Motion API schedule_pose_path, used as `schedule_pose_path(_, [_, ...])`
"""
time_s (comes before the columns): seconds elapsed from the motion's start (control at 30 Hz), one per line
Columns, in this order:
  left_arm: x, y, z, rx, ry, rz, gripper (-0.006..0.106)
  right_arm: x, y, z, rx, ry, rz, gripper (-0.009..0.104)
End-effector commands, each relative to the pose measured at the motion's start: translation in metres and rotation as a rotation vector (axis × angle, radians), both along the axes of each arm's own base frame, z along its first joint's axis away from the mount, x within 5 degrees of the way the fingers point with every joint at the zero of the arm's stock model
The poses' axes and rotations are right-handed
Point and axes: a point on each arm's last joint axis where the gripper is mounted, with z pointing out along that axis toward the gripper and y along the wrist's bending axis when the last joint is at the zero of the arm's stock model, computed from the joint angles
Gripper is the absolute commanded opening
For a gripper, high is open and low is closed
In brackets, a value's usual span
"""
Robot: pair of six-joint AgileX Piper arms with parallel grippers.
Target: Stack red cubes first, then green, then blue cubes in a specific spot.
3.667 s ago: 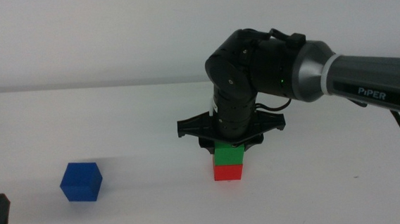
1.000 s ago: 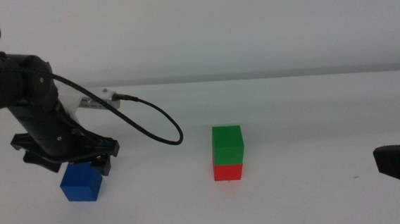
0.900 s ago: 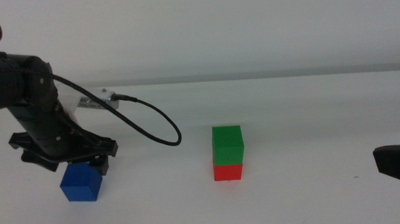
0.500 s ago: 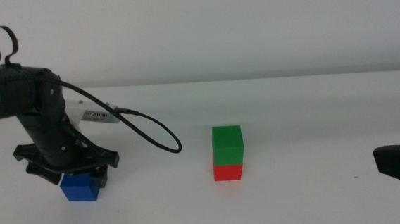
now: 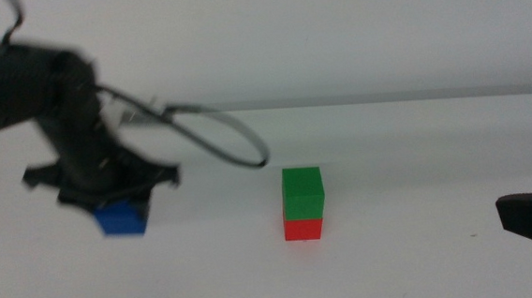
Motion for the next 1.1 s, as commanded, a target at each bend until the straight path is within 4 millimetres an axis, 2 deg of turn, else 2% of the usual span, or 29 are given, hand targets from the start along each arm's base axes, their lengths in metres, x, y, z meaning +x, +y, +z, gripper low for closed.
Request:
schedule_pose_path(0.0, [-0.006,-0.04,0.042,0.054,-0.071,0.068,-0.002,0.001,-0.001,0.001,0.003,-0.013,-0.006,0.092])
schedule_pose_path(0.07, [-0.008,-0.076,0.063,0.098,-0.085,0.071,-0.002,0.001,-0.001,0.001,0.003,-0.013,-0.006,0.092])
schedule_pose_path(0.13, [-0.005,-0.11,0.073,0.058,-0.131,0.015,-0.002,0.001,-0.001,0.001,0.003,-0.013,-0.006,0.092])
schedule_pose_path(0.23, [-0.005,-0.151,0.074,-0.026,-0.129,-0.003,-0.002,0.001,-0.001,0.001,0.003,-0.013,-0.006,0.092])
schedule_pose_path(0.33, [-0.006,-0.177,0.068,-0.063,-0.114,-0.016,-0.002,0.001,-0.001,0.001,0.003,-0.013,-0.006,0.092])
schedule_pose_path(0.5, [-0.007,-0.189,0.061,-0.068,-0.103,-0.001,-0.002,0.001,-0.001,0.001,0.003,-0.013,-0.006,0.092])
schedule_pose_path(0.87, [-0.017,-0.202,0.062,-0.071,-0.129,0.068,-0.002,0.001,-0.001,0.001,0.003,-0.013,-0.006,0.092])
schedule_pose_path(1.07, [-0.014,-0.206,0.05,-0.049,-0.114,0.083,-0.002,0.001,-0.001,0.001,0.003,-0.013,-0.006,0.092])
